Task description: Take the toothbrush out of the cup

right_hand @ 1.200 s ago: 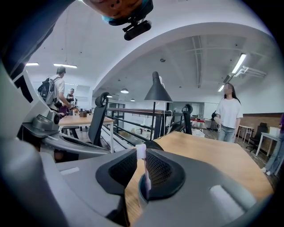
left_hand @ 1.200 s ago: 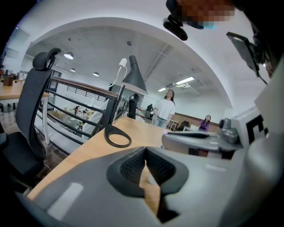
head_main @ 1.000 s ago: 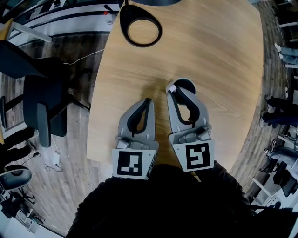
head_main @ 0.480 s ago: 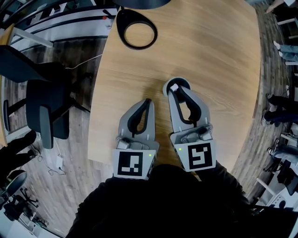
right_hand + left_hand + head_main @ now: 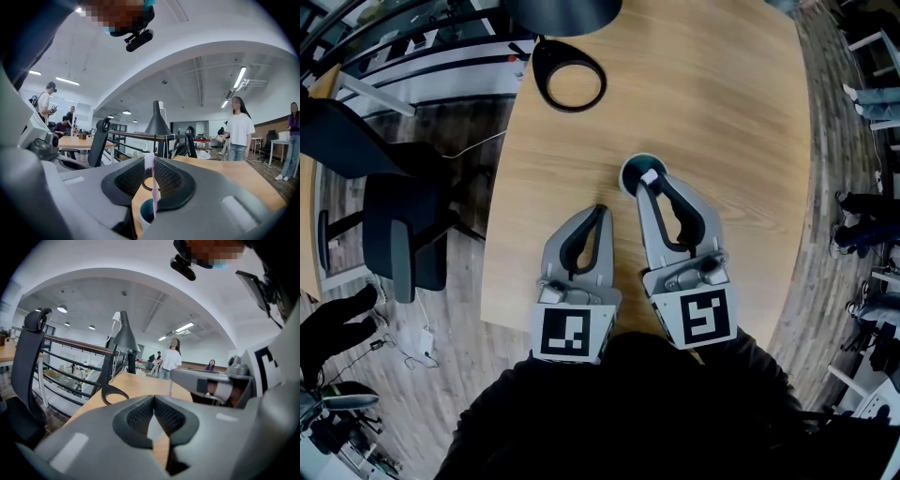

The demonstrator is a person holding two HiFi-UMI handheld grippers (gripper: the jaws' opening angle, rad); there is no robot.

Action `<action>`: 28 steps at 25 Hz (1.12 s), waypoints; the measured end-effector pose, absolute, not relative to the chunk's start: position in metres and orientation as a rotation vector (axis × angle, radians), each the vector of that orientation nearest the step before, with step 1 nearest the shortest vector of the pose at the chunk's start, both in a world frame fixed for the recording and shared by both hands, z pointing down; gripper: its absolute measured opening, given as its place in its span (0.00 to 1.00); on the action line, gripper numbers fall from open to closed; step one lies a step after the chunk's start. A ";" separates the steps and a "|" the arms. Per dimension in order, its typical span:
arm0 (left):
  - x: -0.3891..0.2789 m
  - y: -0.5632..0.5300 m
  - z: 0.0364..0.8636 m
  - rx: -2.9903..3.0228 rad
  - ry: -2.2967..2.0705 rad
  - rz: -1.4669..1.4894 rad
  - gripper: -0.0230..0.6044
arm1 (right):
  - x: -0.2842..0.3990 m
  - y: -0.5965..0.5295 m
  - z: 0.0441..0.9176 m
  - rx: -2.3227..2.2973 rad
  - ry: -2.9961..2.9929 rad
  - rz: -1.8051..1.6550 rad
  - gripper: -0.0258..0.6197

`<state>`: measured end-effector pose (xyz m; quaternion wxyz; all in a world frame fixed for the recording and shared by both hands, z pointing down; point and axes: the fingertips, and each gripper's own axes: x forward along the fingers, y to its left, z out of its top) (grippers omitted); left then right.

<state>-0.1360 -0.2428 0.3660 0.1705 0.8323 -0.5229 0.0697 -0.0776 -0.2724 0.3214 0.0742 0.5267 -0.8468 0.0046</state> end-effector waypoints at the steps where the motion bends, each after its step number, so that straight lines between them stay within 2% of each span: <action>1: -0.135 -0.240 0.363 2.373 -1.486 0.197 0.05 | -0.077 -0.270 0.316 1.586 -2.548 0.002 0.14; 17: -0.103 -0.185 0.303 2.533 -1.532 0.129 0.05 | -0.046 -0.197 0.231 1.694 -2.643 -0.179 0.14; 28: -0.062 -0.154 0.281 2.625 -1.483 0.090 0.05 | 0.002 -0.151 0.245 1.747 -2.618 -0.019 0.14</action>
